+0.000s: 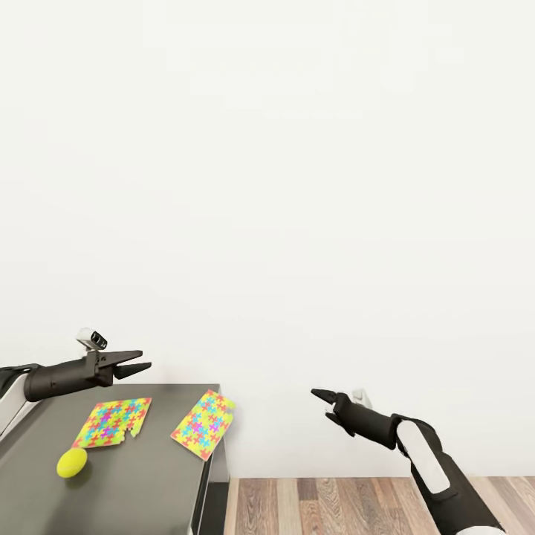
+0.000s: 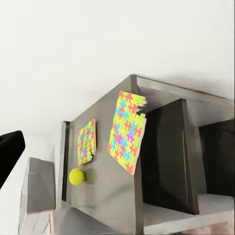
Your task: Put all the toys in the child's room - the three board games (two on the bed and one on the table), the two jigsaw puzzles on the table, and the tennis ball on the table - inside the toy box on the table in the child's room.
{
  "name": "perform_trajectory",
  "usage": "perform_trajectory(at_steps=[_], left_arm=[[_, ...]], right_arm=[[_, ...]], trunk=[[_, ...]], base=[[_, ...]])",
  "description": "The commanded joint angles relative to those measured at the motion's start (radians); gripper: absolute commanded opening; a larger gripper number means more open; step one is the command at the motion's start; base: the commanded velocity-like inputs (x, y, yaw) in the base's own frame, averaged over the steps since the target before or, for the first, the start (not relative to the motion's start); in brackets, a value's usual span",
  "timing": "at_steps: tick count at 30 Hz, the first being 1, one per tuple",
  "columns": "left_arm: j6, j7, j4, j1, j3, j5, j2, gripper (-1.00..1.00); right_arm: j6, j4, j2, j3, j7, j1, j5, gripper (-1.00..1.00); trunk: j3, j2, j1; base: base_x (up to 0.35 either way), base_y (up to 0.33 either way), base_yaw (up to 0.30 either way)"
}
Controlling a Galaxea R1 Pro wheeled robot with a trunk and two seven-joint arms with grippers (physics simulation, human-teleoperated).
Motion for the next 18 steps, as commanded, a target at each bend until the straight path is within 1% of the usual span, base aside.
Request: perform_trajectory(at_steps=[1,2,4,7,13,15,18], left_arm=[[0.008,-0.002,0.0,-0.001,-0.002,0.003,0.001,1.0],[0.008,-0.002,0.0,-0.001,-0.002,0.003,0.001,1.0],[0.008,-0.002,0.0,-0.001,-0.002,0.003,0.0,1.0],[0.008,-0.002,0.0,-0.001,-0.001,0.004,0.0,1.0],[0.008,-0.002,0.0,-0.001,-0.001,0.003,0.0,1.0],[0.008,-0.002,0.0,-0.001,-0.002,0.003,-0.001,1.0],[0.008,-0.002,0.0,-0.001,-0.004,0.004,-0.002,1.0]], right_arm=[[0.003,0.036,0.001,0.003,0.005,-0.015,0.006,1.0],[-0.008,0.099,0.001,0.011,0.005,-0.04,0.014,1.0],[-0.038,0.173,0.001,0.022,0.006,-0.069,0.031,1.0],[-0.088,0.232,0.002,0.033,0.012,-0.093,0.057,1.0],[-0.107,0.248,0.004,0.039,0.041,-0.104,0.069,1.0],[-0.108,0.237,0.015,0.039,0.06,-0.106,0.07,1.0],[-0.109,0.217,0.023,0.041,0.082,-0.106,0.071,1.0]], trunk=[[-0.005,-0.009,0.004],[-0.008,-0.016,0.008],[-0.014,-0.03,0.016],[-0.024,-0.051,0.027],[-0.043,-0.093,0.05],[-0.049,-0.107,0.058],[-0.058,-0.128,0.069]], base=[[0.0,0.0,0.0],[0.0,0.0,0.0],[0.0,0.0,0.0],[0.0,0.0,0.0],[0.0,0.0,0.0],[0.0,0.0,0.0],[0.0,0.0,0.0]])
